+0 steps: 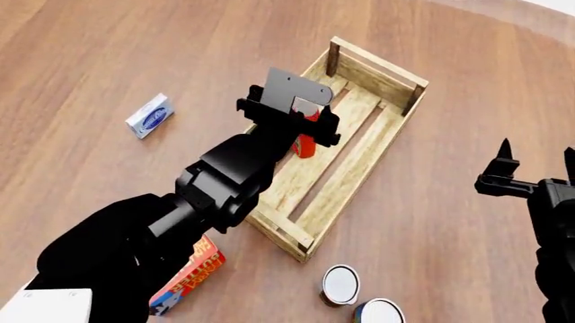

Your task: Pick up the ketchup, and put it in the wooden tray.

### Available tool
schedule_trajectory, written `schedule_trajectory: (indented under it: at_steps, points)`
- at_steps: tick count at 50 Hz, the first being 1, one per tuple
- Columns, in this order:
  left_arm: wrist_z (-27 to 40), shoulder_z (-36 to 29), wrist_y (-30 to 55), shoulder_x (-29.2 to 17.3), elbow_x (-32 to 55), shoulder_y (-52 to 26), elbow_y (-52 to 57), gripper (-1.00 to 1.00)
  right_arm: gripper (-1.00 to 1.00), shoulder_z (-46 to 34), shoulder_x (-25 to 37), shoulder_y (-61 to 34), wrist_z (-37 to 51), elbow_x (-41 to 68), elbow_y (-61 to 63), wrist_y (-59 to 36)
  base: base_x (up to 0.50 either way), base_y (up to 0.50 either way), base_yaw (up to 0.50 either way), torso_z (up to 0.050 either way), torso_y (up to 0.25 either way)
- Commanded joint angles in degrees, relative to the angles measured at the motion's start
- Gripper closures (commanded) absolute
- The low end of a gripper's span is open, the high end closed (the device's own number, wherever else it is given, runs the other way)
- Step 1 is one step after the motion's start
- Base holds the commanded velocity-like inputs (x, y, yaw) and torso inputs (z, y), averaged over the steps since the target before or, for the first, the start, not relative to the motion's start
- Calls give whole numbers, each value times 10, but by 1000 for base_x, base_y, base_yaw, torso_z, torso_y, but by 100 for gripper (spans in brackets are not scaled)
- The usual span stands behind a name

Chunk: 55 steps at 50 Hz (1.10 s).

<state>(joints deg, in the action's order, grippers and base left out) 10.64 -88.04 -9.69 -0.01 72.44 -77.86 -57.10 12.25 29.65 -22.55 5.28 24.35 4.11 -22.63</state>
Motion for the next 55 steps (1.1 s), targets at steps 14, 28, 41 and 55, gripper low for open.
schedule_trajectory:
  at_steps: [14,28,41,55]
  points:
    - [-1,-5,6,0,15,-5,-4,-100,-100,-10,-11,-2,-6,-13,-28,34,0,0,0,0,0]
    - [-23,-7,15,0,37,-13,4,-100,-100,3,-5,24,17,6,44,-9,0,0,0,0,0]
    - [-29,-8,20,0,48,-19,5,-100,-100,19,6,40,45,34,122,-67,0,0,0,0,0]
    - [-28,-8,17,0,49,-32,-1,-100,-100,24,16,30,64,53,161,-110,0,0,0,-1,23]
